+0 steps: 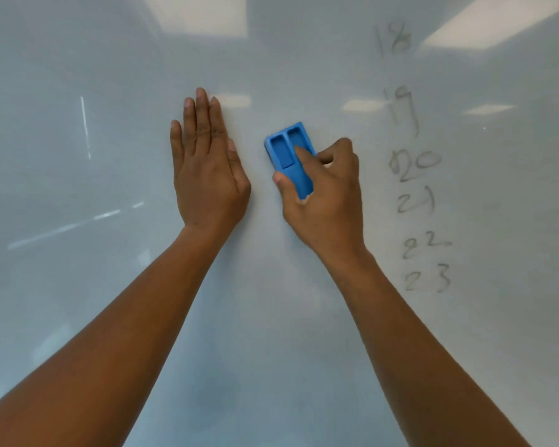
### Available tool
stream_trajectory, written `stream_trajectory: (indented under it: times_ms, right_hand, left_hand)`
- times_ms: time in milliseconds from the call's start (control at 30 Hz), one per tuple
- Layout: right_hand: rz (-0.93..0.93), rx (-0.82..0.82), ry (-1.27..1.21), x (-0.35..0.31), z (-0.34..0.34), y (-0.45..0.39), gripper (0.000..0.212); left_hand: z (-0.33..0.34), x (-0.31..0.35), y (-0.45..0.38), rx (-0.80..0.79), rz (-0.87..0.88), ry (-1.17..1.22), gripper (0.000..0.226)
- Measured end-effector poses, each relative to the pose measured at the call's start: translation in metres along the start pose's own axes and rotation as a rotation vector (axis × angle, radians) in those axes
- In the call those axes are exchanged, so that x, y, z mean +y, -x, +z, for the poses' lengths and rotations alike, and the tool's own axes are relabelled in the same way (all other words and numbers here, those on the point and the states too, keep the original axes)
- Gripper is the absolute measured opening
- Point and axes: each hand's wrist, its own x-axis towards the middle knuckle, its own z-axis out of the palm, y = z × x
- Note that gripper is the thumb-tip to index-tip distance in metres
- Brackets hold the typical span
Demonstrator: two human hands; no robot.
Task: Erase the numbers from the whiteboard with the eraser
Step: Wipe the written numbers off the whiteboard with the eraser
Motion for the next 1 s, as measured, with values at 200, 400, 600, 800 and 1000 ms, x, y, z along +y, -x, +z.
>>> stream_trajectory:
  times_ms: [200,400,600,800,1000]
  right_hand:
    - [0.062,0.000,0.013,0.033,-0.002,0.126,0.046]
    - [0.246,0.150,0.019,0.079,-0.023,0.181,0.049]
    - [0.273,0.265,-0.011,0.089,-0.030,0.128,0.044]
    - [0.068,0.030,0.041,0.078,-0.029,0.152,0.046]
    - [0.274,0.328,0.026,0.125,-0.061,0.102,0.044]
  left_hand:
    - [0.003,0.009,0.038,-0.018,-0.005,-0.002,0.054]
    - [0.009,0.030,0.079,-0.066,-0.001,-0.003,0.055]
    - [0.017,0.051,0.099,-0.111,-0.002,-0.010,0.055]
    - [0.022,0.068,0.103,-0.139,0.016,-0.012,0.057]
    - [0.026,0.081,0.071,-0.152,0.128,-0.001,0.056]
